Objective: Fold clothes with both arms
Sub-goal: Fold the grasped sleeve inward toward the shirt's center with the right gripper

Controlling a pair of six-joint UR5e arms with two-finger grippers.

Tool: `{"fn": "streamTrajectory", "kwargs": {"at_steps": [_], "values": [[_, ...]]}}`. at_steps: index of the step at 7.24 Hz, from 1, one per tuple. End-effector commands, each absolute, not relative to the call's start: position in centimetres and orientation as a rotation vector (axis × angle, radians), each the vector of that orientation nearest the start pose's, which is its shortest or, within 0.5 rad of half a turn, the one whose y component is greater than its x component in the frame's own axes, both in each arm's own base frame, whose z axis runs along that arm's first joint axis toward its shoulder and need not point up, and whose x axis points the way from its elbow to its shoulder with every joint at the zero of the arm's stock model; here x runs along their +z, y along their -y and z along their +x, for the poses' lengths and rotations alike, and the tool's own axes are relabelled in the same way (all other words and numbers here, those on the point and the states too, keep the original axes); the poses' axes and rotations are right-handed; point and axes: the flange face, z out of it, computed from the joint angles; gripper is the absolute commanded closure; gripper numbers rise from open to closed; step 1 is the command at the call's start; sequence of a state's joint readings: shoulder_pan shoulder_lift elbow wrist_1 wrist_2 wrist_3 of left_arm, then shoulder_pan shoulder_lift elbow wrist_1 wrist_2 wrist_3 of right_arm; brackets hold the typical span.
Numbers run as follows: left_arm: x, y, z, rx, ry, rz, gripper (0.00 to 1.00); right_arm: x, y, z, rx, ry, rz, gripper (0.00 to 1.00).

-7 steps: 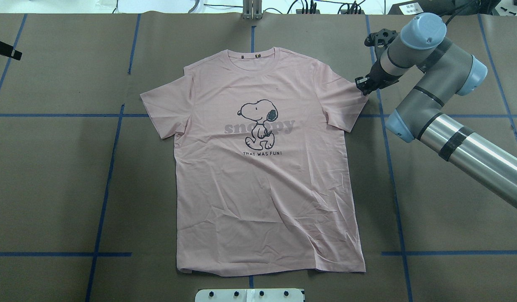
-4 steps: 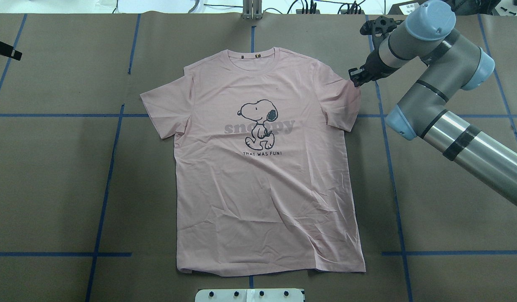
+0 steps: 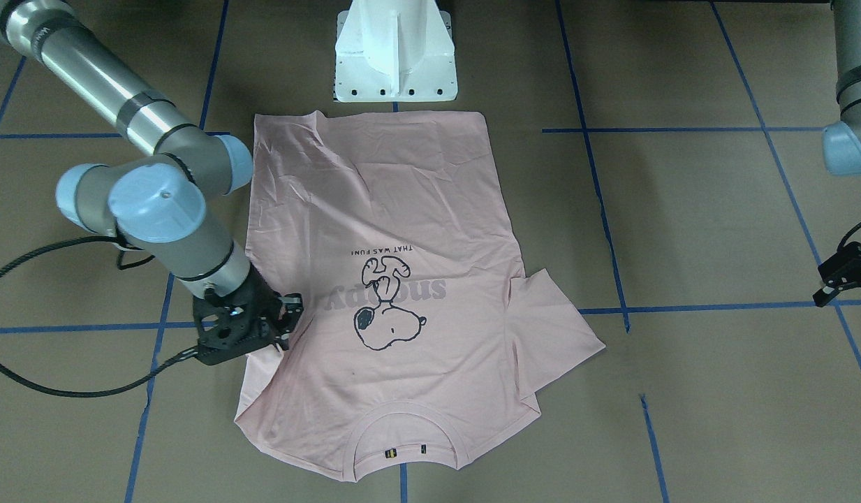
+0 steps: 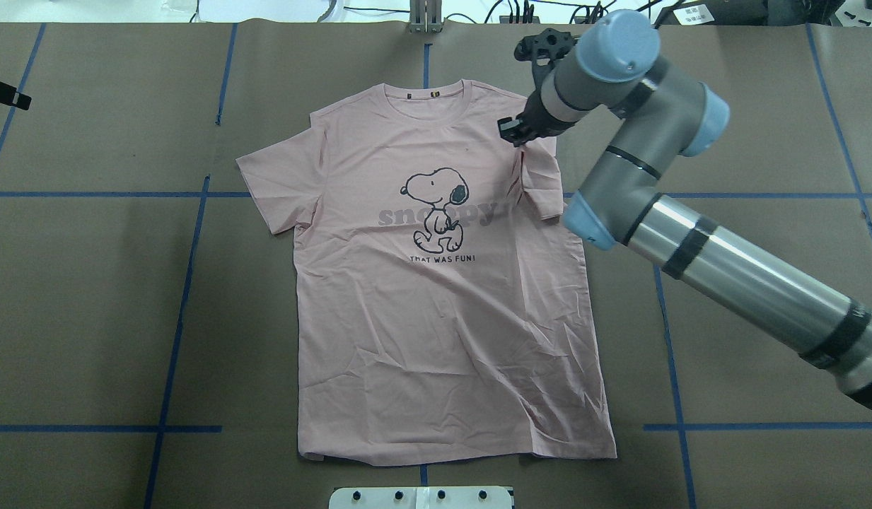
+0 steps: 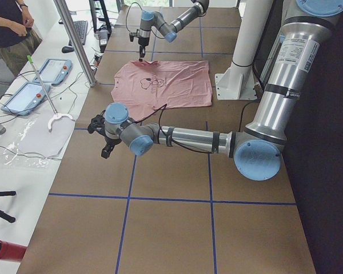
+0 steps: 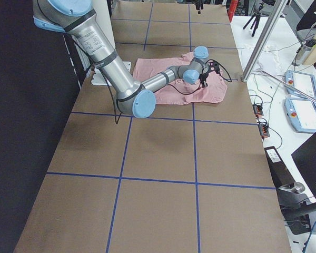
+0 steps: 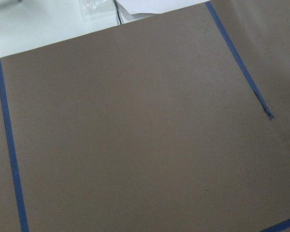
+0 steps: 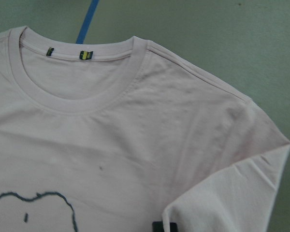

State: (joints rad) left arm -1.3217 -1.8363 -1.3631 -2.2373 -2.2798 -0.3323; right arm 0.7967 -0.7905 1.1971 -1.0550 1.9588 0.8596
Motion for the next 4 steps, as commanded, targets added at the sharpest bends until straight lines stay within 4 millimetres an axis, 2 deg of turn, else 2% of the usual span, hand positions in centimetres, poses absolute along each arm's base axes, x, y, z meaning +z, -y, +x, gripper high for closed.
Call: {"fn": "streamTrajectory", "kwargs": {"at_steps": [1, 2, 3, 4], "values": [[54.5, 62.1, 8.7, 0.18, -0.847, 0.47, 0.0, 26.4, 65.8, -53.7, -0.066, 0.852, 0.354, 1.0], [54.5, 62.1, 8.7, 0.178, -0.847, 0.472, 0.0, 26.7, 65.7, -53.7, -0.061, 0.858, 0.352, 0.69], [54.4, 62.1, 8.7, 0.178, -0.849, 0.476, 0.0, 27.2, 65.2, -53.9, -0.07, 0.882, 0.37, 0.01], [54.2, 62.2, 8.8, 0.177, -0.849, 0.479, 0.0, 28.3, 64.9, -53.6, -0.067, 0.904, 0.386, 0.0]]}}
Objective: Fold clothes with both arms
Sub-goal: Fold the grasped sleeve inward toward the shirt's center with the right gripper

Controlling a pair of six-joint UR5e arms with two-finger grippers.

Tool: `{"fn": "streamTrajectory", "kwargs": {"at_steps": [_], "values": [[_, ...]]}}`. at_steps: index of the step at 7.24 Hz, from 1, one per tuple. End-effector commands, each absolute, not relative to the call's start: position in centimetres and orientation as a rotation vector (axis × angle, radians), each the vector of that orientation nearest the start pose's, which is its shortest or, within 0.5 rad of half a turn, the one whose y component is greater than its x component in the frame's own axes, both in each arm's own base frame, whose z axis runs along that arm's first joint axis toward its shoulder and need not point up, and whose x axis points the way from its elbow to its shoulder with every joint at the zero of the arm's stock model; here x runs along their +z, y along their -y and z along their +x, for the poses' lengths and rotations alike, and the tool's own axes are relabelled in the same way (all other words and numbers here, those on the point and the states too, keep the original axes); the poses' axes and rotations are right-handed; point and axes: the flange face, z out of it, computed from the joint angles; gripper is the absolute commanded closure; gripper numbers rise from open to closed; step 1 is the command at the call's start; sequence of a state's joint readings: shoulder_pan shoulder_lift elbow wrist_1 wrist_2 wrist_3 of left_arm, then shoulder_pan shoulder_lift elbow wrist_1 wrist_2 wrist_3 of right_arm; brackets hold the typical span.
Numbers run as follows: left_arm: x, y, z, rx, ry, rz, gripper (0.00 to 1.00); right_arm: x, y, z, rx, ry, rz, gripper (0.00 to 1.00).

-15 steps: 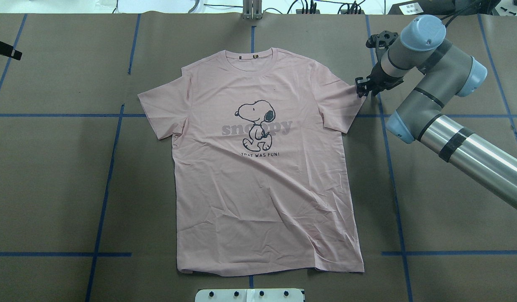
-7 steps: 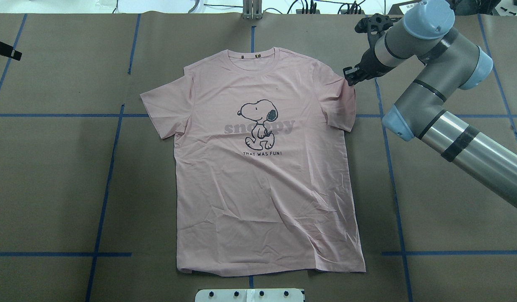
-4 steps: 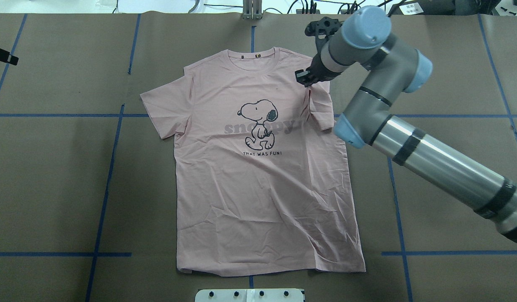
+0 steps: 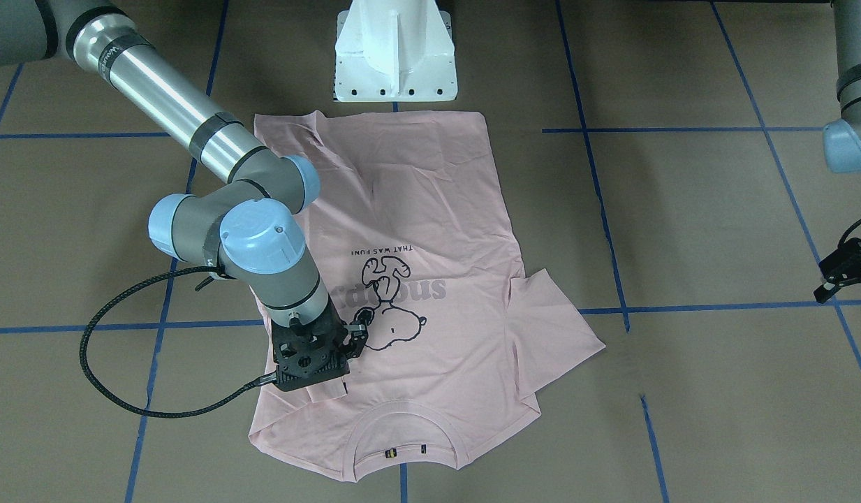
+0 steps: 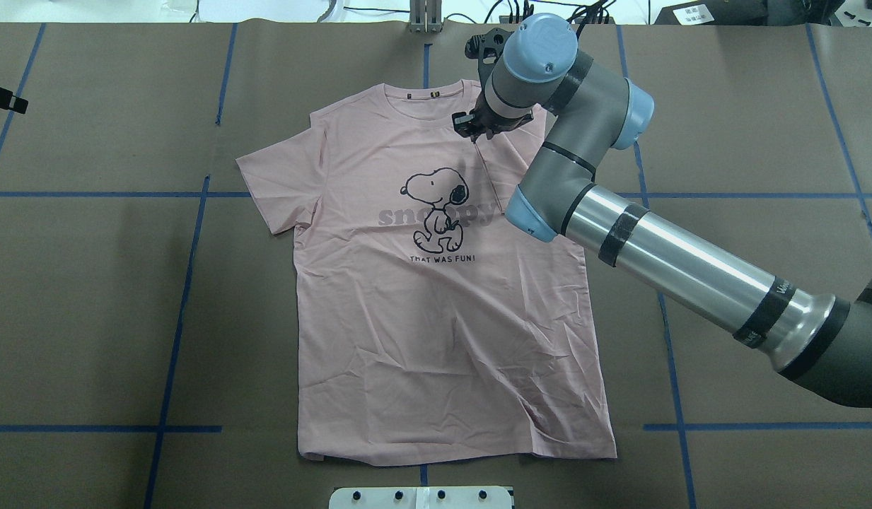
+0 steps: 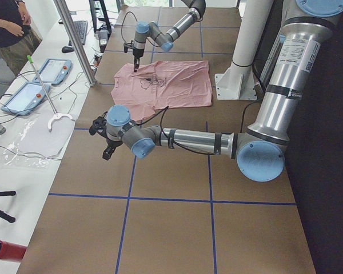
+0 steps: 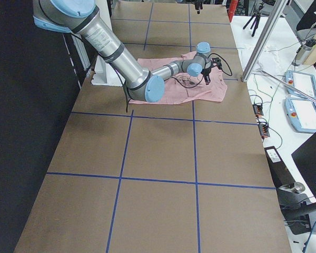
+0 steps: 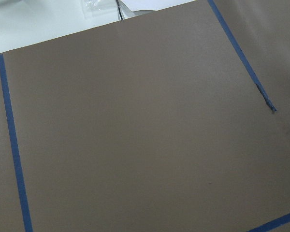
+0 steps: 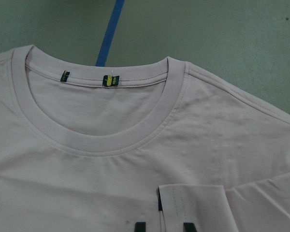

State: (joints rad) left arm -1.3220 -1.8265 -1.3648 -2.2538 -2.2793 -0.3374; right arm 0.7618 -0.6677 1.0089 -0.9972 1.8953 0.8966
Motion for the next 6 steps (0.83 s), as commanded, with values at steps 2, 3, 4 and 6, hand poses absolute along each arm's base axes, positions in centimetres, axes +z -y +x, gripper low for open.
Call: {"fn": "streamTrajectory", "kwargs": {"at_steps": [2, 3, 4, 6], "values": [[50.7, 63.9, 9.9, 0.064, -0.888, 0.462, 0.0, 25.5, 64.6, -51.6, 0.006, 0.995, 0.252, 0.0], [48.8, 64.1, 13.8, -0.02, -0.901, 0.433, 0.0, 23.7, 63.5, -47.9, 0.013, 0.998, 0.097, 0.0], [47.0, 62.8, 19.7, -0.088, -0.894, 0.415, 0.0, 23.3, 61.3, -43.3, 0.063, 0.942, 0.058, 0.0], [44.9, 59.3, 31.7, -0.292, -0.883, 0.37, 0.03, 25.0, 59.4, -35.3, 0.138, 0.849, 0.014, 0.0]]}}
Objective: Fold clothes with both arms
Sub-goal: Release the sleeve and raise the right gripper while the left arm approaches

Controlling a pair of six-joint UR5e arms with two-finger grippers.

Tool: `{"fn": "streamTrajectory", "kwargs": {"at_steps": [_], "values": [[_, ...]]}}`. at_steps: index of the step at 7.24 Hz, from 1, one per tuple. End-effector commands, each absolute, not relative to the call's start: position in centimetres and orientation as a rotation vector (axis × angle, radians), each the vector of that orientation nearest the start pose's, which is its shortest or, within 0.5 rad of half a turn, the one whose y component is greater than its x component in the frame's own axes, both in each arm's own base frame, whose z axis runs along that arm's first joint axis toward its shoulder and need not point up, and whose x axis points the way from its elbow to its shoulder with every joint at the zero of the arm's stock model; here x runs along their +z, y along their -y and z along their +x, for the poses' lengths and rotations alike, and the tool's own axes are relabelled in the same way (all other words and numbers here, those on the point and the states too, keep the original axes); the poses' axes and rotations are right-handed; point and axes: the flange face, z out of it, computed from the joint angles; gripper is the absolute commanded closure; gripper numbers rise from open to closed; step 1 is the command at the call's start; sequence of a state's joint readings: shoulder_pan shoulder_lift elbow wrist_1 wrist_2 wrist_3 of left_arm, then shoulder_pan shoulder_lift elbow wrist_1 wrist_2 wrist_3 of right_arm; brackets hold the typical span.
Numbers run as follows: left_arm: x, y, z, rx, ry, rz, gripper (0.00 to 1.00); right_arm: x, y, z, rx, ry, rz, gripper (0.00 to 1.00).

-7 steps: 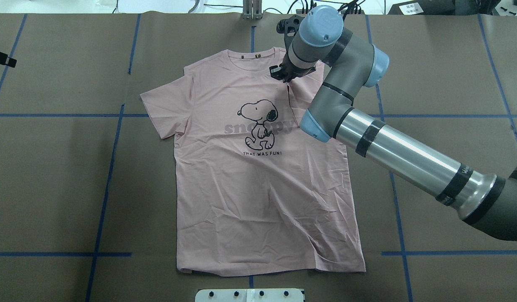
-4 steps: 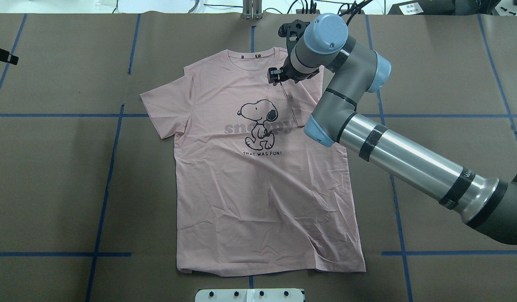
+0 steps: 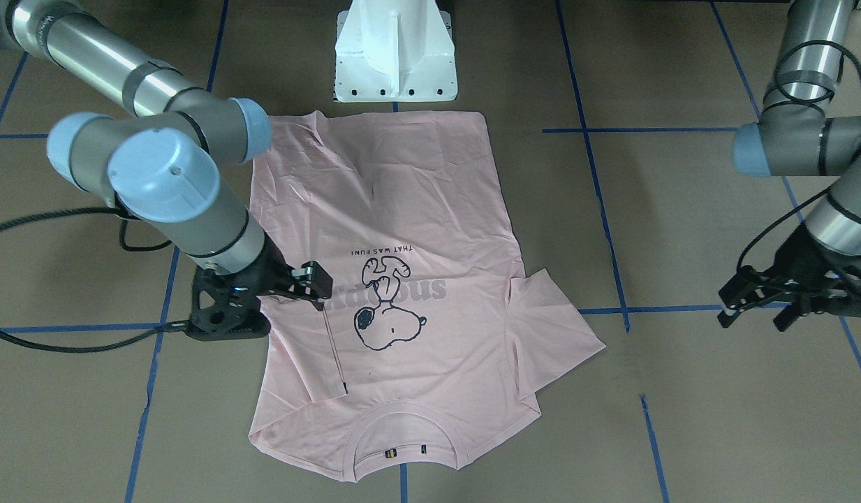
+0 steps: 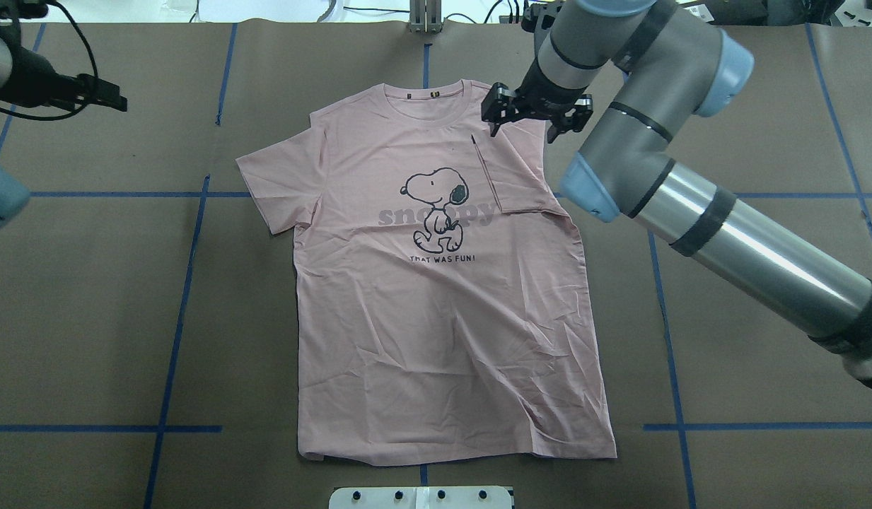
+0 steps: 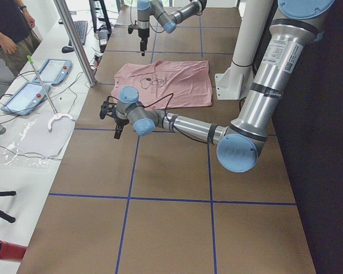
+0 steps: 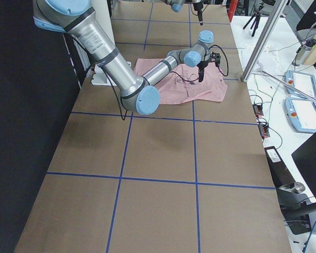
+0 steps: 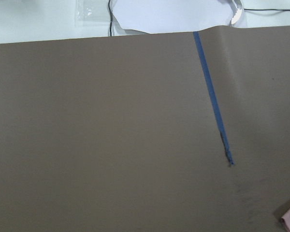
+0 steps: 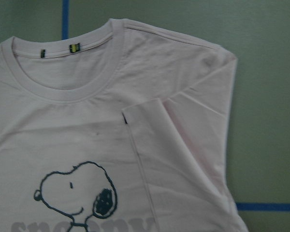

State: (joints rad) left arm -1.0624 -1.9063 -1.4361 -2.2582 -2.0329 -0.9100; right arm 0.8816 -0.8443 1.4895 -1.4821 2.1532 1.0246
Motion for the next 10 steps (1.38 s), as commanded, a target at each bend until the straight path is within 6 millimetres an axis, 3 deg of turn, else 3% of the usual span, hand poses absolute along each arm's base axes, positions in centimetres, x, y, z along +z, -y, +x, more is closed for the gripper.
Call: {"fn": "streamTrajectory", "kwargs": {"at_steps": [1, 2, 5, 8, 10], "values": [[44.0, 57.0, 37.7, -0.356, -0.878, 0.35, 0.07, 26.6, 59.7, -33.8, 0.102, 0.832, 0.034, 0.0], [43.6, 56.0, 40.3, -0.356, -0.868, 0.343, 0.07, 27.7, 59.7, -33.4, 0.068, 0.82, 0.045, 0.0], [42.2, 58.3, 43.7, -0.366, -0.815, 0.345, 0.07, 27.8, 59.8, -33.3, 0.063, 0.823, 0.051, 0.0], [42.9, 58.8, 43.9, -0.367, -0.79, 0.358, 0.07, 27.8, 59.8, -33.4, 0.062, 0.822, 0.049, 0.0], [42.7, 58.8, 44.0, -0.367, -0.792, 0.359, 0.14, 28.1, 59.8, -33.5, 0.064, 0.818, 0.046, 0.0]]}}
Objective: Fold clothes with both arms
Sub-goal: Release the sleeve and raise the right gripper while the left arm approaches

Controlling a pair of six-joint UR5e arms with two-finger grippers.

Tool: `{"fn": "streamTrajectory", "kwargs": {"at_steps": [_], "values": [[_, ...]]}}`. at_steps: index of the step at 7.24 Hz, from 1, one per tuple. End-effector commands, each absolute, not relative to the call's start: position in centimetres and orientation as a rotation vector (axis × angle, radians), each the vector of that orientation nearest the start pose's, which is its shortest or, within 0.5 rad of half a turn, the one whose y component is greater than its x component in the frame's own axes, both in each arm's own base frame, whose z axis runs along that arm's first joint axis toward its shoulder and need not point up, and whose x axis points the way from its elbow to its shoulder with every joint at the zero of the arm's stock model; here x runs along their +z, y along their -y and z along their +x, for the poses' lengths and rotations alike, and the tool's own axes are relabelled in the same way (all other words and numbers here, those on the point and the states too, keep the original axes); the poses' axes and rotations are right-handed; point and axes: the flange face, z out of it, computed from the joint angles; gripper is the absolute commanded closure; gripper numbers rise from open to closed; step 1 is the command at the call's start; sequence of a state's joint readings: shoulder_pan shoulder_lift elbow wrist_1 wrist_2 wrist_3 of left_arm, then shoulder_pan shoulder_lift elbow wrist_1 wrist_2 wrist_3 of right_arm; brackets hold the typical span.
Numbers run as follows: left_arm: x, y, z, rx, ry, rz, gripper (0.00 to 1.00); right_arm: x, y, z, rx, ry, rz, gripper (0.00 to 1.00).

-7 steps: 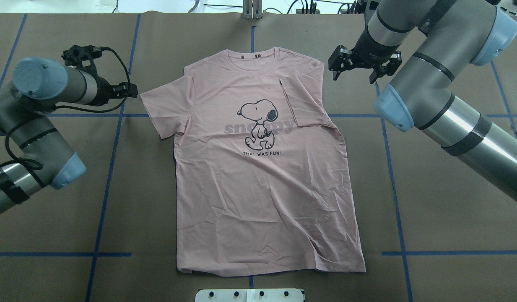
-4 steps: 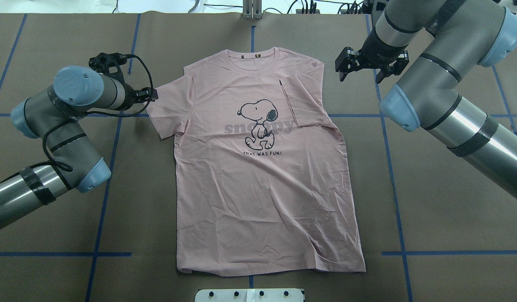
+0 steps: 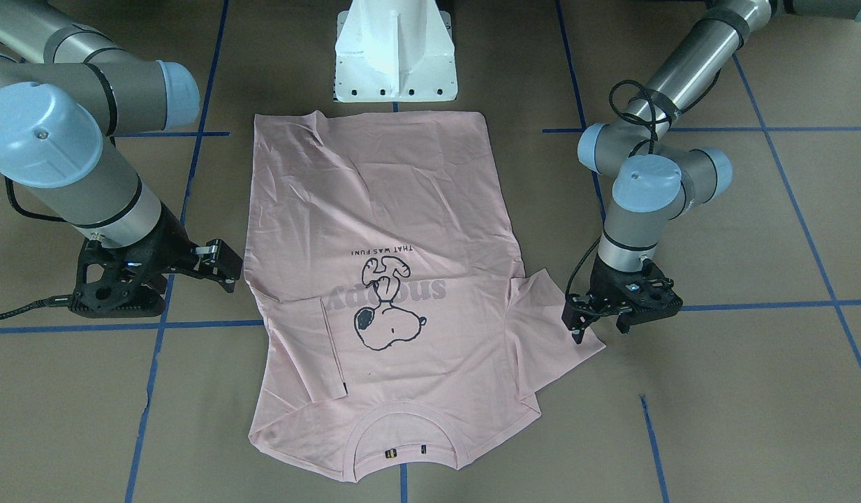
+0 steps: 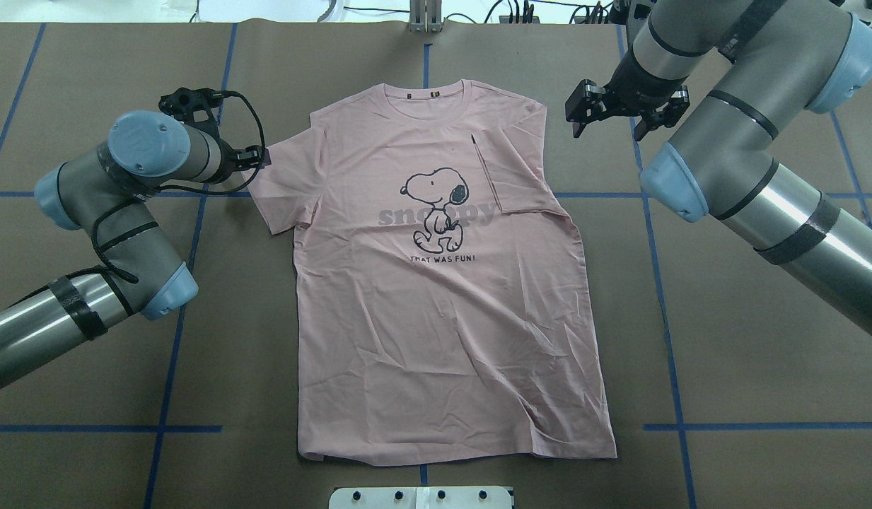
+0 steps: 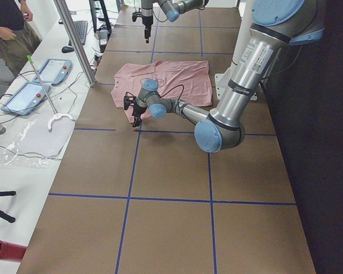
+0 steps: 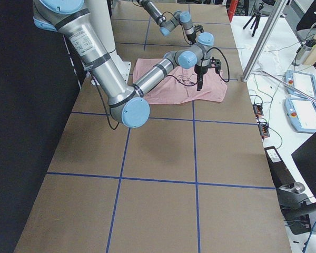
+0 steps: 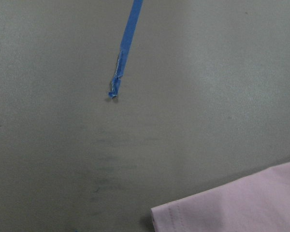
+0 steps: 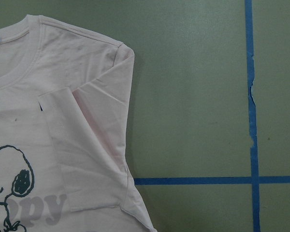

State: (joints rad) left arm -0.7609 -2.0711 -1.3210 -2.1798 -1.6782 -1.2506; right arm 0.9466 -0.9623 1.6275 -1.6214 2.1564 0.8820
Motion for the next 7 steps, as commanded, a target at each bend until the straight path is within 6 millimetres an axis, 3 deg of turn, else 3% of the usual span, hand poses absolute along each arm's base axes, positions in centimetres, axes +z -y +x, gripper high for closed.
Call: {"fn": "streamTrajectory", "kwargs": {"at_steps": [1, 5, 7], "values": [[43.0, 58.9, 44.0, -0.367, -0.788, 0.356, 0.14, 28.0, 59.8, -33.4, 0.063, 0.82, 0.047, 0.0], [43.0, 59.3, 44.6, -0.365, -0.784, 0.354, 0.18, 28.2, 59.8, -33.6, 0.063, 0.817, 0.042, 0.0], [42.2, 59.5, 44.8, -0.366, -0.792, 0.358, 0.55, 28.1, 59.9, -33.6, 0.063, 0.818, 0.044, 0.0]]}}
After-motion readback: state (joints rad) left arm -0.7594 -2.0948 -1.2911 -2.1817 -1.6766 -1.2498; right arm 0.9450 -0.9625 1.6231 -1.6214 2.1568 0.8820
